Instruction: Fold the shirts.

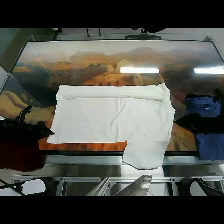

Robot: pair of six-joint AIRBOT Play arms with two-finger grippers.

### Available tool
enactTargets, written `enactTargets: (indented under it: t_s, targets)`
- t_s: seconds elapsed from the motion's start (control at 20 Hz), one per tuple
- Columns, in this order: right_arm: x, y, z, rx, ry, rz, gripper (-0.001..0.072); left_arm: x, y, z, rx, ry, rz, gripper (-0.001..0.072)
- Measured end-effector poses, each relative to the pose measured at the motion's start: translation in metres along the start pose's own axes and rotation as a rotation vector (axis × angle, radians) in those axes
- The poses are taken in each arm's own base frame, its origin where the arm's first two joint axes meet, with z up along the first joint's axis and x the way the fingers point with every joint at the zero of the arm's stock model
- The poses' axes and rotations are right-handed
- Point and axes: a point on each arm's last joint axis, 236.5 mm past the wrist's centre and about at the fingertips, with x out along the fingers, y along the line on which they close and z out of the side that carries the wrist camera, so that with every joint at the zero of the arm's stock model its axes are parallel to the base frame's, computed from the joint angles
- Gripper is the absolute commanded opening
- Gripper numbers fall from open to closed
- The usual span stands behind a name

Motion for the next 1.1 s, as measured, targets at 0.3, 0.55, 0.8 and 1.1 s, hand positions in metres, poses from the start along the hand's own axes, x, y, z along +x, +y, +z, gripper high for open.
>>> enactTargets:
  t_s: [0.3,0.55,0.8,1.1]
  targets:
    - [0.038,-0.061,-0.060,0.238,0.107,-0.127,0.0325,0.000,-0.010,-0.002,0.010,0.009,-0.043,0.0022]
    - [0.053,-0.084,-0.096,0.338,0.176,-0.185,0.0326,-0.001,-0.013,-0.003,0.012,0.014,-0.053,0.0022]
    - [0.064,-0.088,-0.093,0.366,0.148,-0.167,0.0324,-0.001,-0.014,-0.003,0.013,0.012,-0.059,0.0022]
    - [0.084,-0.077,-0.102,0.374,0.204,-0.070,0.0324,-0.001,-0.015,-0.004,0.012,0.014,-0.065,0.0022]
